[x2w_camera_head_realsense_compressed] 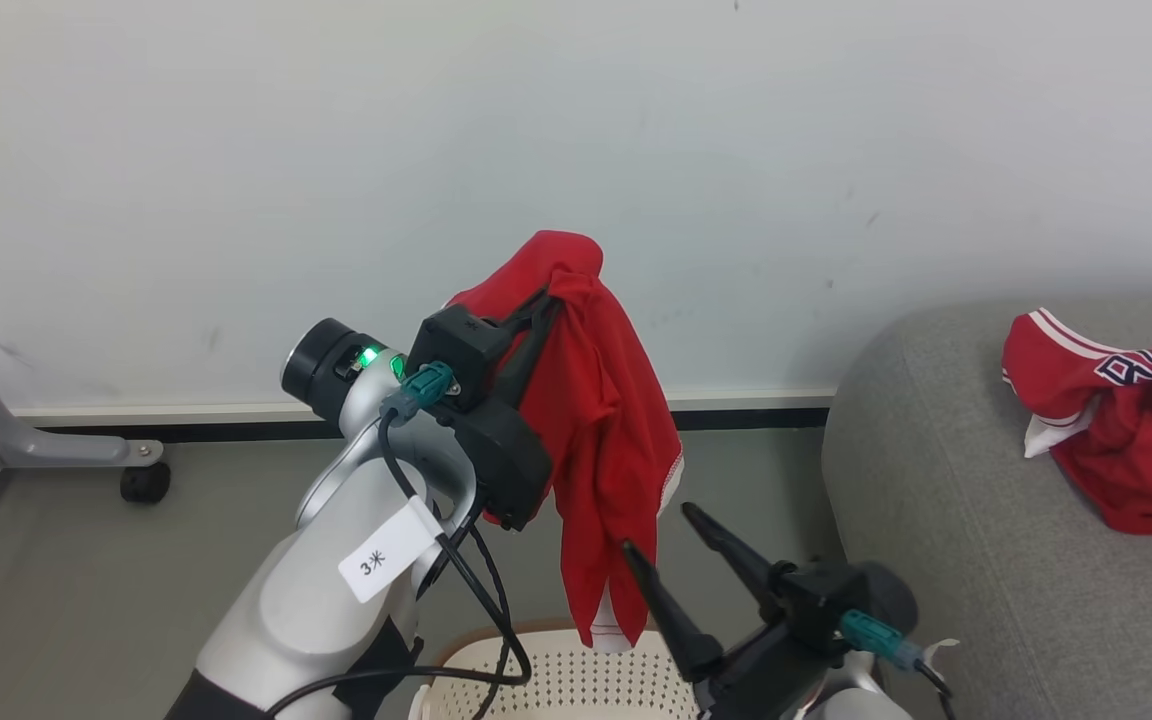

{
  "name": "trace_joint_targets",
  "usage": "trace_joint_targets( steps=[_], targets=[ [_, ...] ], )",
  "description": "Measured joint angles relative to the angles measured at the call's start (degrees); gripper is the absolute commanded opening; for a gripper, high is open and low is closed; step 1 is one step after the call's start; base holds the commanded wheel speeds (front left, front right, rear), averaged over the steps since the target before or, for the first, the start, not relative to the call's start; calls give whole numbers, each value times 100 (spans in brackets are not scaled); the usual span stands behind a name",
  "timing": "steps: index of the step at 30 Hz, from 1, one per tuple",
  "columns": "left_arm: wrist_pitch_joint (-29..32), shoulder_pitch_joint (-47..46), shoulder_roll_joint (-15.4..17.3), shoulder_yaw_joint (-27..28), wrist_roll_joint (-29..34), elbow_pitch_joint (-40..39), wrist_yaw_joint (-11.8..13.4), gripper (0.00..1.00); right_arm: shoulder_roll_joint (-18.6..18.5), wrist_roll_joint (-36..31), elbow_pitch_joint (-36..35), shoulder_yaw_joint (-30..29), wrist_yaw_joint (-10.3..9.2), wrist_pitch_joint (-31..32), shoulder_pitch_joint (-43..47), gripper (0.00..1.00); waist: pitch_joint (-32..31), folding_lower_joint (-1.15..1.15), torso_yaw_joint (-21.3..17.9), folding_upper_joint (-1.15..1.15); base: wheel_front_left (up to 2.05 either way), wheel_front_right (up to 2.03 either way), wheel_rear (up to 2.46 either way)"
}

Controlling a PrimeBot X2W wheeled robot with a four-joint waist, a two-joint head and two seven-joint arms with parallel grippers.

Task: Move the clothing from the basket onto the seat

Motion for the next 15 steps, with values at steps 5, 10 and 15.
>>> trace_joint_targets(
  steps=[5,10,15],
  targets=[
    [146,87,0,-47,-27,-203,-1,0,0,277,16,499,-129,0,-324,100,-45,0,75,1,0,0,0],
    [255,90,-4,-136,-64,-369,-1,0,-4,480,302,753,-302,0,-677,100,-44,1,128,1,0,0,0],
    [380,113,-7,-207,-210,-532,-1,0,-4,688,488,872,-460,0,-750,100,-37,1,178,1,0,0,0]
  ],
)
